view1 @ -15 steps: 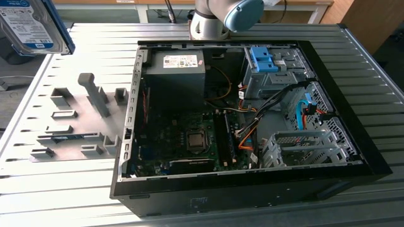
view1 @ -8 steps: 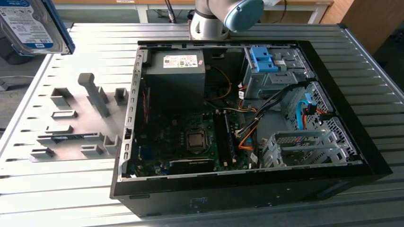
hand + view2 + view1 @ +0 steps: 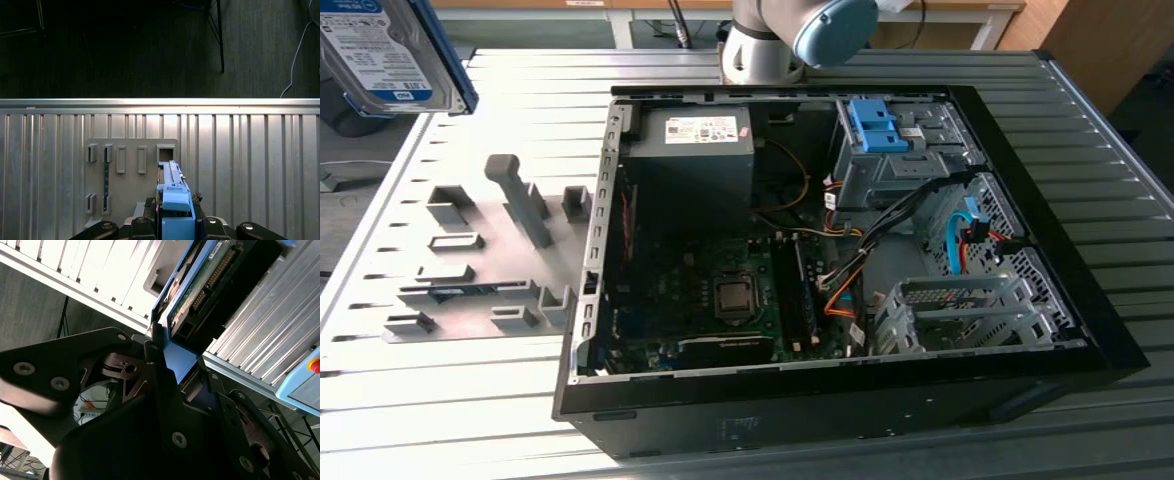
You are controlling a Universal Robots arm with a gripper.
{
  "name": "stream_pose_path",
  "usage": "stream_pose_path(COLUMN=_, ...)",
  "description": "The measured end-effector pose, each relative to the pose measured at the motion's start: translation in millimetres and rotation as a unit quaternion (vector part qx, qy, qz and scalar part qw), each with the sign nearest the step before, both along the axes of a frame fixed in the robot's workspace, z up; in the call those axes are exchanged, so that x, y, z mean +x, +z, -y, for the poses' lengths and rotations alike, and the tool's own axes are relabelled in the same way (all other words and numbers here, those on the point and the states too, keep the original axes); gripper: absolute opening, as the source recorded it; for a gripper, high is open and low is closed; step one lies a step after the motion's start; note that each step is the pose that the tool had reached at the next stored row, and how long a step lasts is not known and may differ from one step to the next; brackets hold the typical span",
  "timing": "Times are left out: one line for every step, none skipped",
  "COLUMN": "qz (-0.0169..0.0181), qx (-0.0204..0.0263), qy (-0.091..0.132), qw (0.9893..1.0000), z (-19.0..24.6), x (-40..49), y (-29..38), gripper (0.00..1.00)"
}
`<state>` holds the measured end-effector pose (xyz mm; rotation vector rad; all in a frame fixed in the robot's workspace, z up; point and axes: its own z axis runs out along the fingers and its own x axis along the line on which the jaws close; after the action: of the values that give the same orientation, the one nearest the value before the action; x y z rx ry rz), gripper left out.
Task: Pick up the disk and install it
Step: 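Pick up the disk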
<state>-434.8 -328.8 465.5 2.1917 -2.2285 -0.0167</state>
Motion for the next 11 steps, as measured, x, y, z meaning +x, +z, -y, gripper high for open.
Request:
stream_pose_path(qz=0.0000, qx=0.0000, qy=0.000, qw=1.0000, z=0.0, x=0.0, y=0.1, gripper=0.36)
stream_pose_path(qz=0.0000, qx=0.0000, qy=0.000, qw=1.0000, z=0.0, x=0.0, y=0.1, gripper=0.36)
stream_pose_path(qz=0.0000, qx=0.0000, qy=0.000, qw=1.0000, z=0.0, x=0.0, y=0.1, gripper=0.36)
stream_pose_path(qz=0.0000, qx=0.0000, qy=0.000, qw=1.0000, z=0.0, x=0.0, y=0.1, gripper=0.36)
stream_pose_path(qz=0.0000, qx=0.0000, qy=0.000, qw=1.0000, z=0.0, x=0.0, y=0.2, gripper=0.36)
stream_pose_path(qz=0.0000, qx=0.0000, qy=0.000, qw=1.0000, z=0.0, x=0.0, y=0.3, gripper=0.36)
stream_pose_path(qz=-0.0002, qx=-0.0001, qy=0.000, qw=1.0000, z=0.0, x=0.0, y=0.7, gripper=0.36)
stream_pose_path(qz=-0.0002, qx=0.0000, qy=0.000, qw=1.0000, z=0.0, x=0.0, y=1.3, gripper=0.36)
stream_pose_path(qz=0.0000, qx=0.0000, qy=0.000, qw=1.0000, z=0.0, x=0.0, y=2.0, gripper=0.36)
stream_pose_path(qz=0.0000, qx=0.0000, qy=0.000, qw=1.0000, z=0.0, x=0.0, y=3.1, gripper=0.36)
stream_pose_path(qz=-0.0001, qx=0.0000, qy=0.000, qw=1.0000, z=0.0, x=0.0, y=4.0, gripper=0.36)
